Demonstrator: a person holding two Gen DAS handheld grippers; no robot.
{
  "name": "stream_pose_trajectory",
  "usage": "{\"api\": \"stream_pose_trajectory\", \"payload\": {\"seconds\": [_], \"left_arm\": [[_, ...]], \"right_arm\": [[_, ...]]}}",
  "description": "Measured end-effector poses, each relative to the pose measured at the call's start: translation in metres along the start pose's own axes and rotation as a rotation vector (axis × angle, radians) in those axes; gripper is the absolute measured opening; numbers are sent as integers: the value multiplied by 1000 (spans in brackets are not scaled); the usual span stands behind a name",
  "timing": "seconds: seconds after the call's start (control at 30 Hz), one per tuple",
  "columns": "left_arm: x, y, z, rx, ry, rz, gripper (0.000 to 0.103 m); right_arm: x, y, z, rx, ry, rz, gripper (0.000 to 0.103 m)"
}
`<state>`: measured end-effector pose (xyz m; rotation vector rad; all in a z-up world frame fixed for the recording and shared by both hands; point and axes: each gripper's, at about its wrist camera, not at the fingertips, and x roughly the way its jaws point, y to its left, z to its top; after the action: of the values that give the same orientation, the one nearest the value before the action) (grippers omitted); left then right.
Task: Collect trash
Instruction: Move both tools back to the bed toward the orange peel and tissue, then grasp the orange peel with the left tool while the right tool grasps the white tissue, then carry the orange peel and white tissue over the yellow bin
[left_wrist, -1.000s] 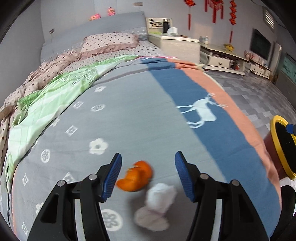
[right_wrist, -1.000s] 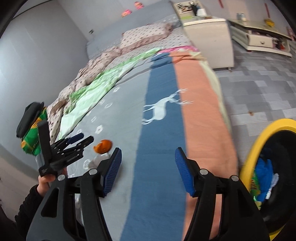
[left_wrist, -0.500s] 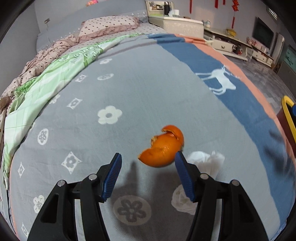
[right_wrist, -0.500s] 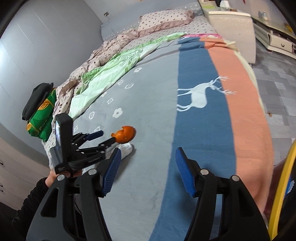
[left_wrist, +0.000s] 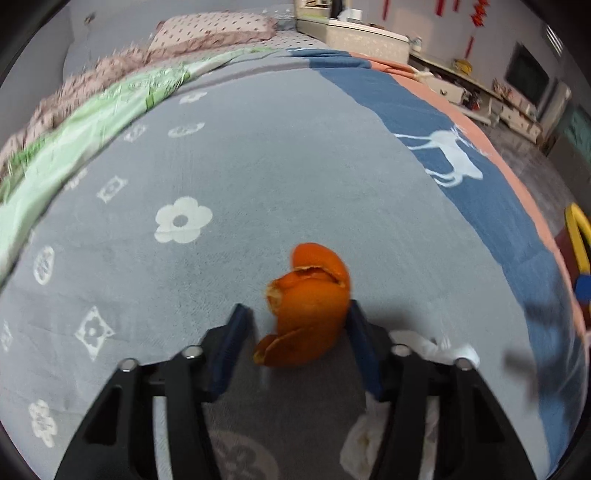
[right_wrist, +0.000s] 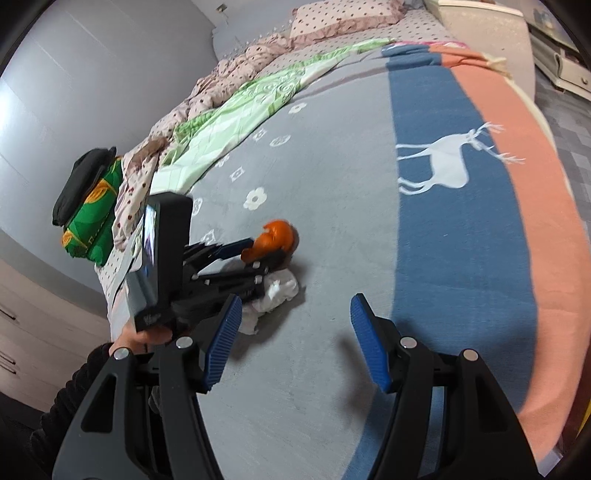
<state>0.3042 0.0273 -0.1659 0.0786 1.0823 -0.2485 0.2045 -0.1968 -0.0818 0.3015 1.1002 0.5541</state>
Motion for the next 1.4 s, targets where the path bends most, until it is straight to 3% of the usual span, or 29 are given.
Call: {"api": "stream_pose_trajectory", "payload": {"seconds": [0.07,0.27,0.47,0.67,0.97,1.1,1.4], "left_arm": [[3,6,1,-22,-7,-11,39],[4,20,3,-69,-24,-85,33],[7,46,1,-189,-34,-223,31],[9,52,0,-224,-42,-278,31],[11,61,-2,-276,-39,-341,30],[10,63,-3,-284,-39,-345,30],[-1,53,-4,-266,-41,-316,30]], "right_arm": [[9,3,-1,-9,18,7,59],[37,16,-3,-49,71,15,59],[60,31,-1,-98,97,9,59],[86,43,1,-147,132,-24,58],[106,55,2,-186,151,-27,31],[101,62,1,-219,130,-41,10],[66,54,-9,-199,70,-17,6]]}}
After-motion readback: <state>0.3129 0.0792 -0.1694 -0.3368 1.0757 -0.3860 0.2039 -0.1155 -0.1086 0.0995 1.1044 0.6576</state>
